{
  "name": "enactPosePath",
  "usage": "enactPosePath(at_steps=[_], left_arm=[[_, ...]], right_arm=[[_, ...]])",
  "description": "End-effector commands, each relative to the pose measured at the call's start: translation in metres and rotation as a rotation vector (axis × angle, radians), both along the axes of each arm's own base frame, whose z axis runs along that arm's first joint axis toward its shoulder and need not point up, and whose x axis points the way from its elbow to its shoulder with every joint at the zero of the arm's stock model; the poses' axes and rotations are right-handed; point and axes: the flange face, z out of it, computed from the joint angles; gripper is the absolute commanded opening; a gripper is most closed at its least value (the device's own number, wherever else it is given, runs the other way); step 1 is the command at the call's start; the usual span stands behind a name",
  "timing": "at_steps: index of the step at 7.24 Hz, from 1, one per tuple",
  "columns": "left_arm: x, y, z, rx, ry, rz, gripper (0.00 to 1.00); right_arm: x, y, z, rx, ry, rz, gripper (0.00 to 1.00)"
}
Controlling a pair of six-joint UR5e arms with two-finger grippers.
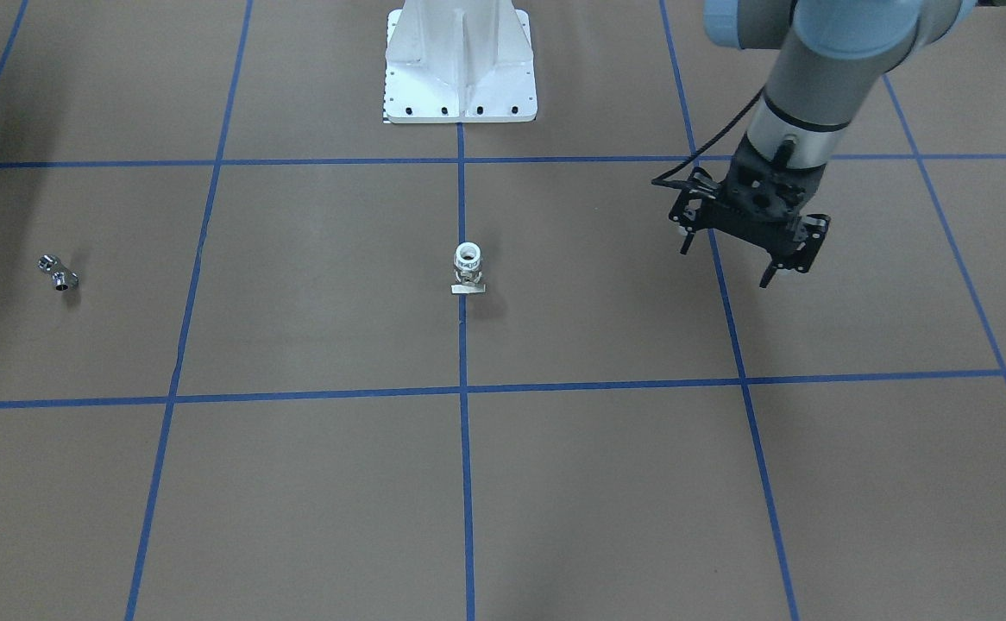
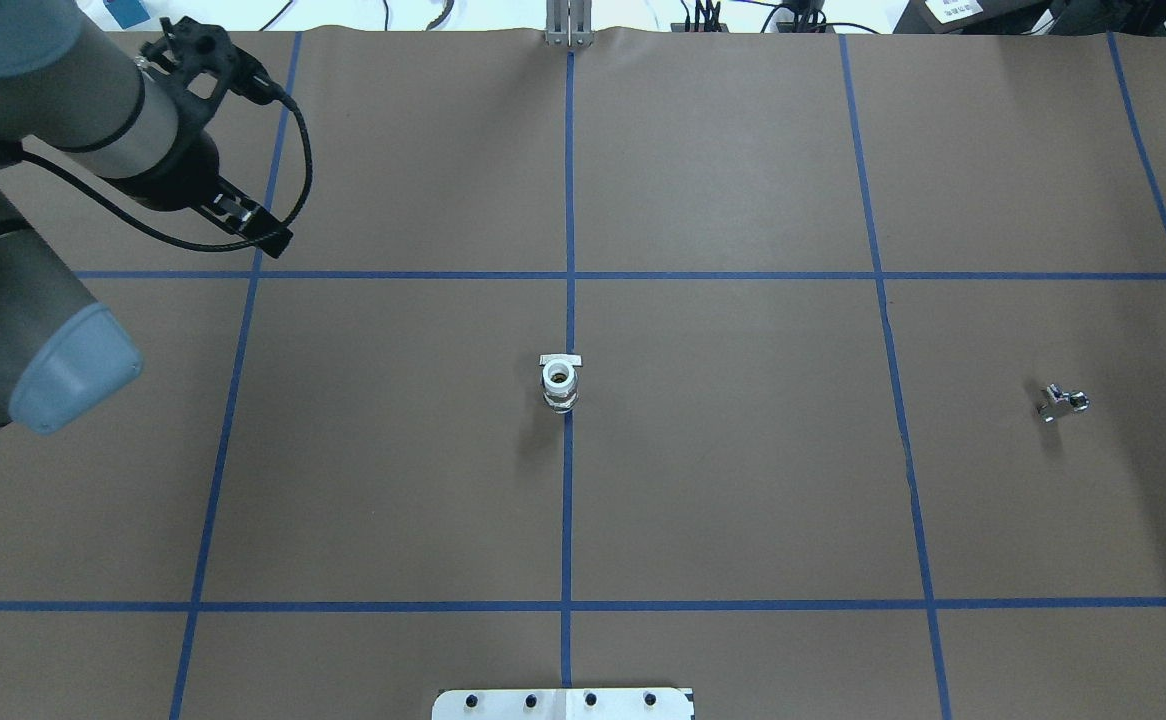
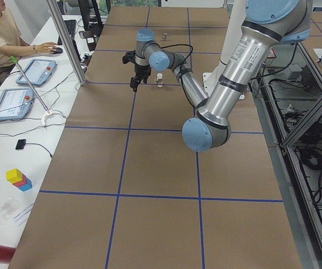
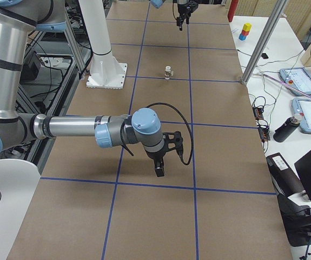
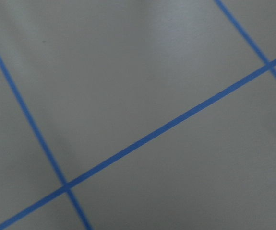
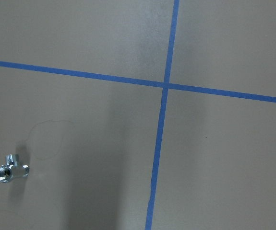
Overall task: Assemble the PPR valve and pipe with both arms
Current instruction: 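Open the left gripper and withdraw it away from the valve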
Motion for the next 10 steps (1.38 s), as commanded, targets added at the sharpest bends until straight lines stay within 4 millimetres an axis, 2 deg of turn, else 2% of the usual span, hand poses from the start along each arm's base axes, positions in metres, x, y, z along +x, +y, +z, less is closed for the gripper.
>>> enactPosePath(at_steps=[1, 2, 3, 4, 5, 6, 10], left_arm=[[-0.028, 0.000, 0.024, 0.012, -0.016, 0.026, 1.00], [-0.036, 0.007, 0.030, 0.006, -0.018, 0.012, 1.00], [-0.048, 0.016, 0.045, -0.007, -0.030, 0.001, 1.00], [-0.056, 0.023, 0.070, -0.041, -0.055, 0.000, 1.00], [-0.065, 0.024, 0.073, -0.032, -0.045, -0.016, 1.00], [-0.066, 0.024, 0.071, -0.021, -0.038, -0.018, 1.00], [-0.071, 0.027, 0.062, -0.004, -0.026, -0.023, 1.00]], right_arm=[[-0.041, -0.010, -0.016, -0.011, -0.032, 0.008, 1.00], [-0.064, -0.011, -0.024, 0.054, -0.048, -0.049, 1.00], [-0.082, -0.008, -0.027, 0.099, -0.062, -0.090, 1.00], [-0.088, 0.000, -0.029, 0.127, -0.120, -0.121, 0.99], [-0.102, 0.012, -0.018, 0.081, -0.116, -0.141, 0.99], [-0.118, 0.012, -0.013, 0.084, -0.071, -0.167, 0.99], [-0.197, 0.021, -0.016, 0.048, -0.026, -0.204, 0.98]])
